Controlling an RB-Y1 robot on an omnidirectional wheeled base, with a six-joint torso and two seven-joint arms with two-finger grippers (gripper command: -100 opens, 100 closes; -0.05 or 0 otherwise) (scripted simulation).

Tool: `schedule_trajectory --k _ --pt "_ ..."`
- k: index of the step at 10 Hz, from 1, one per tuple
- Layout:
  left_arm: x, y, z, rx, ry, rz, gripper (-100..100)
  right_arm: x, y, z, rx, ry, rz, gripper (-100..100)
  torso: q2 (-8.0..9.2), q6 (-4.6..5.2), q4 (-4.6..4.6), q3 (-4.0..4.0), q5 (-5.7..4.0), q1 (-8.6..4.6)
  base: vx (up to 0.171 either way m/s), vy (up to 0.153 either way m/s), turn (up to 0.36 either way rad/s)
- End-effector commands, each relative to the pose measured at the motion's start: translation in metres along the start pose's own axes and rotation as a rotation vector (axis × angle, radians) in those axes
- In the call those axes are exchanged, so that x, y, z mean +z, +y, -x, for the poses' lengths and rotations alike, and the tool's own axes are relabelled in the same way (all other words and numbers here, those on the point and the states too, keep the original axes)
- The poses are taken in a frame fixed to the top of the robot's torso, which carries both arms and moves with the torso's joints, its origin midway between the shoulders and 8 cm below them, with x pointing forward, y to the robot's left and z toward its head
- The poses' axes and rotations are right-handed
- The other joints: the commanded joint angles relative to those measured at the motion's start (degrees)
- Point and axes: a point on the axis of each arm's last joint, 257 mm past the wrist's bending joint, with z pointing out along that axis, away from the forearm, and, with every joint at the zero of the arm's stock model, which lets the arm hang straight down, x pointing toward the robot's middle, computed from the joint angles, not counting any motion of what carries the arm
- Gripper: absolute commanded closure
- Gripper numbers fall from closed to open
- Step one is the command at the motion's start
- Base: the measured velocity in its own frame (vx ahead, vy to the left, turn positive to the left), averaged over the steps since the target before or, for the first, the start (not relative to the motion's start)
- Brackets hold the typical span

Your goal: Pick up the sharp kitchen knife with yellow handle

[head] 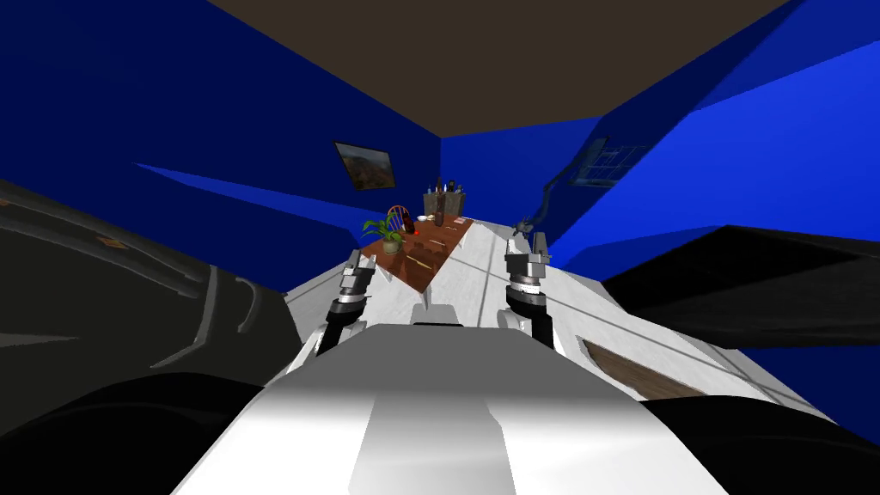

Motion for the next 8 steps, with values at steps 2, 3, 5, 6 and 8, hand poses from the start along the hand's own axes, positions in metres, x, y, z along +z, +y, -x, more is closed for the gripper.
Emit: schedule_trajectory --k 2,3,5,6,8 --pt "-0.015 0.023 0.007 -0.007 0.011 0.055 -100 0.000 0.000 0.000 0.000 0.000 0.000 0 -0.05 0.00 -0.01 -0.03 -0.01 -0.04 -0.057 -0.056 -0.204" --pt "-0.025 0.036 0.014 -0.009 0.014 0.092 -100 0.000 0.000 0.000 0.000 0.000 0.000 0 -0.14 -0.05 -0.03 -0.08 0.01 0.02 -0.032 -0.045 -0.193" --pt "-0.048 0.062 0.030 -0.014 0.017 0.170 -100 0.000 0.000 0.000 0.000 0.000 0.000 0 -0.22 0.01 -0.05 -0.12 0.00 0.02 -0.024 -0.062 -0.369" --pt "-0.050 0.065 0.031 -0.015 0.015 0.177 -100 0.000 0.000 0.000 0.000 0.000 0.000 0 -0.24 -0.02 -0.05 -0.14 0.00 -0.01 -0.013 -0.053 -0.093" --pt "-0.076 0.088 0.049 -0.019 0.012 0.256 -100 0.000 0.000 0.000 0.000 0.000 0.000 0 -0.30 -0.02 -0.06 -0.17 0.00 0.02 0.001 -0.063 -0.326"
